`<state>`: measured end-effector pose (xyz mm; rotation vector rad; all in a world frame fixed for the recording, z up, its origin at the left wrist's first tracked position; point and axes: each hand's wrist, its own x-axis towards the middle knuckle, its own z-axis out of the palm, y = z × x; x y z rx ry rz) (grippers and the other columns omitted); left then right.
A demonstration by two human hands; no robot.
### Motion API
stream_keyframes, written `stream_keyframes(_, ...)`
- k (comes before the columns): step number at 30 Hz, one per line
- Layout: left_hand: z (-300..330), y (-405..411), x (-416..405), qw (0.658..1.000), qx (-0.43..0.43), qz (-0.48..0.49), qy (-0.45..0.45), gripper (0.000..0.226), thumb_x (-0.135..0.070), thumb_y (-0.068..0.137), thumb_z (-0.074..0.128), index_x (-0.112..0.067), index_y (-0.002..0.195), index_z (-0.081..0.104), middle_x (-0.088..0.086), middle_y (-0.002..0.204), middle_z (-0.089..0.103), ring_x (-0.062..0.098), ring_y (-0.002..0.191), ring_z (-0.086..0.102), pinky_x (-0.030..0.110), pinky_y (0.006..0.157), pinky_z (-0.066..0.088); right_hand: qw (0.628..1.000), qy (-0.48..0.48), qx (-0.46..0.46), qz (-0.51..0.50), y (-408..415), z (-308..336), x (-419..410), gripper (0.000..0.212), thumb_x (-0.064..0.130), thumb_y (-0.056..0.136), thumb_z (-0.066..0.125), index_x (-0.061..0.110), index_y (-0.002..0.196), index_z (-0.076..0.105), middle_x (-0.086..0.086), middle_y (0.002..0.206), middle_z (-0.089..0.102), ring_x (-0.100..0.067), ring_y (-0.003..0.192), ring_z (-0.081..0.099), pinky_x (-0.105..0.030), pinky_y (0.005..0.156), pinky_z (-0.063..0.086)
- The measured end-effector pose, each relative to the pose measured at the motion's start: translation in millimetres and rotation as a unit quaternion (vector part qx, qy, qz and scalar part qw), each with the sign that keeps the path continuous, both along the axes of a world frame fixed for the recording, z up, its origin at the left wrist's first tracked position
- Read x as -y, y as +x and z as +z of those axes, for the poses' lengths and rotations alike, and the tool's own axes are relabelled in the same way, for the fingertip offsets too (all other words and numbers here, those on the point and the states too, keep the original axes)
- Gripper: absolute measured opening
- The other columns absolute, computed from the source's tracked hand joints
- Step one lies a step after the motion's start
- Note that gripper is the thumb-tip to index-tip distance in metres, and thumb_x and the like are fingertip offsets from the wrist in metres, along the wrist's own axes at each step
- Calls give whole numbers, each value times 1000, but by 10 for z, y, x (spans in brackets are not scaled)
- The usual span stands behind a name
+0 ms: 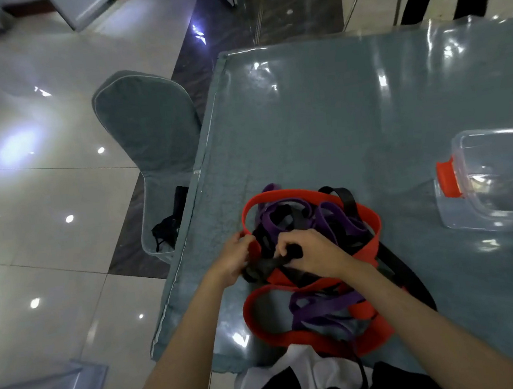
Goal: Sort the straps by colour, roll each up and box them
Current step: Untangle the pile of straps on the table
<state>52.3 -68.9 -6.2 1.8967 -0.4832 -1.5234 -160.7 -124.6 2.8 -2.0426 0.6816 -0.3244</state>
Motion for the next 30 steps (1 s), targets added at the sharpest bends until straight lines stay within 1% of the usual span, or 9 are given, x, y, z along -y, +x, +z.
stream_keyframes(4,-41,45,-48,999,39,-19,0,22,-24,114,36,-24,106,57,5,103,68,23,91,67,40,69,58,920,277,184,-206,-117,-22,38,28,-6,89,73,19,83,61,-9,93,76,-22,96,73,-29,87,59)
stream_keyframes(7,-107,98,-148,998,58,-16,-11,23,-28,115,33,-31,121,55,10,119,67,27,103,69,41,68,59,894,184,140,-384,-278,-162,157,39,-8,88,76,21,108,60,1,93,68,-8,90,71,-33,90,59)
stream_keyframes(10,-222,135,-287,994,104,-21,-31,47,-32,115,38,-27,160,30,13,144,59,35,133,59,50,104,53,876,129,35,-464,-416,-269,270,49,13,91,81,22,127,50,6,89,62,-13,84,67,-38,88,58)
stream_keyframes(13,-274,153,-418,989,126,-68,-46,78,-32,105,65,-22,166,18,3,147,49,24,140,49,45,116,44,883,164,-62,-435,-496,-328,364,89,30,89,83,13,159,31,-3,105,67,-30,108,69,-41,95,55)
stream_keyframes(16,-309,166,-491,974,163,-144,-65,95,-13,92,81,-22,165,19,-1,143,50,18,135,46,43,114,47,882,177,-114,-421,-501,-310,372,117,48,87,82,20,168,3,-15,156,48,-35,145,46,-50,116,42)
stream_keyframes(20,-314,91,-510,959,225,-121,-126,54,-15,104,63,-28,152,42,-14,123,62,20,126,62,27,96,49,873,-34,-213,-438,-437,-224,194,88,52,89,76,26,160,30,-19,159,31,-42,142,36,-56,112,42)
stream_keyframes(24,-258,14,-527,946,255,-75,-184,35,-37,111,49,-37,145,50,-11,123,70,7,114,67,26,97,49,888,-168,-201,-378,-465,-167,41,69,22,90,75,30,152,45,-10,161,33,-36,145,34,-56,110,43)
stream_keyframes(27,-182,-5,-583,933,291,-48,-208,29,-39,112,45,-37,138,57,-10,105,74,1,101,69,18,86,49,942,-165,-193,-221,-539,-179,-18,83,-6,85,60,37,155,46,3,163,40,-23,150,35,-53,116,38)
stream_keyframes(30,-122,7,-649,921,327,-48,-208,28,-34,113,44,-30,133,62,-11,95,72,-8,87,66,11,77,46,972,-64,-183,-135,-643,-238,-130,71,-3,94,51,36,154,49,8,160,46,-17,152,35,-51,125,26)
